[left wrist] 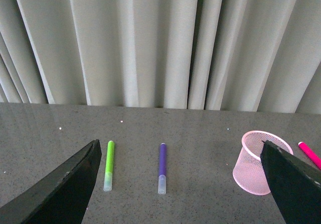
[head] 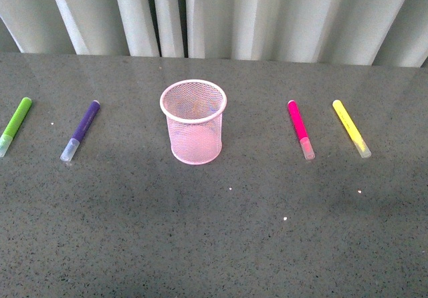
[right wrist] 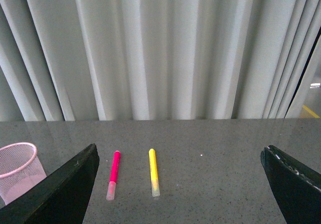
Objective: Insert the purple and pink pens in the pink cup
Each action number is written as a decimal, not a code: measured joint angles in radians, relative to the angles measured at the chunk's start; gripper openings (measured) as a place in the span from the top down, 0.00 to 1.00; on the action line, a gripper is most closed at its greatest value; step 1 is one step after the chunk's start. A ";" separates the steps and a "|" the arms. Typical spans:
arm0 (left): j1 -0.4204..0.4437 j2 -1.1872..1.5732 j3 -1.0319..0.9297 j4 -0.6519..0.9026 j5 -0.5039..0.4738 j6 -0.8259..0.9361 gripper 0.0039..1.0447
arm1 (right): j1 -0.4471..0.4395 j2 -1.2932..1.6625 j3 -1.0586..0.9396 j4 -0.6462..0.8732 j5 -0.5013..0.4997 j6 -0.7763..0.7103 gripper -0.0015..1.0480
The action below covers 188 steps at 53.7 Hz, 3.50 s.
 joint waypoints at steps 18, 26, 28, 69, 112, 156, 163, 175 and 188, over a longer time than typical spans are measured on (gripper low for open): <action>0.000 0.000 0.000 0.000 0.000 0.000 0.06 | 0.000 0.000 0.000 0.000 0.000 0.000 0.07; 0.000 0.000 0.000 0.000 0.000 0.000 0.06 | 0.000 0.000 0.000 0.000 0.000 0.000 0.07; 0.000 0.000 0.000 0.000 0.000 0.000 0.06 | 0.000 0.000 0.000 0.000 0.000 0.000 0.07; 0.000 0.000 0.000 0.000 0.000 0.000 0.06 | 0.000 0.000 0.000 0.000 0.000 0.000 0.07; -0.035 0.144 0.098 -0.239 -0.168 -0.178 0.06 | 0.000 0.000 0.000 0.000 0.000 0.000 0.07; 0.037 1.426 0.626 0.254 0.192 -0.215 0.06 | 0.000 0.000 0.000 0.000 0.000 0.000 0.07; 0.049 1.601 0.734 0.240 0.213 -0.154 0.06 | 0.000 0.000 0.000 0.000 0.000 0.000 0.07; 0.073 1.823 0.903 0.220 0.227 -0.040 0.06 | 0.000 0.000 0.000 0.000 0.000 0.000 0.07; 0.074 1.975 1.000 0.187 0.203 0.047 0.06 | 0.000 0.000 0.000 0.000 0.000 0.000 0.07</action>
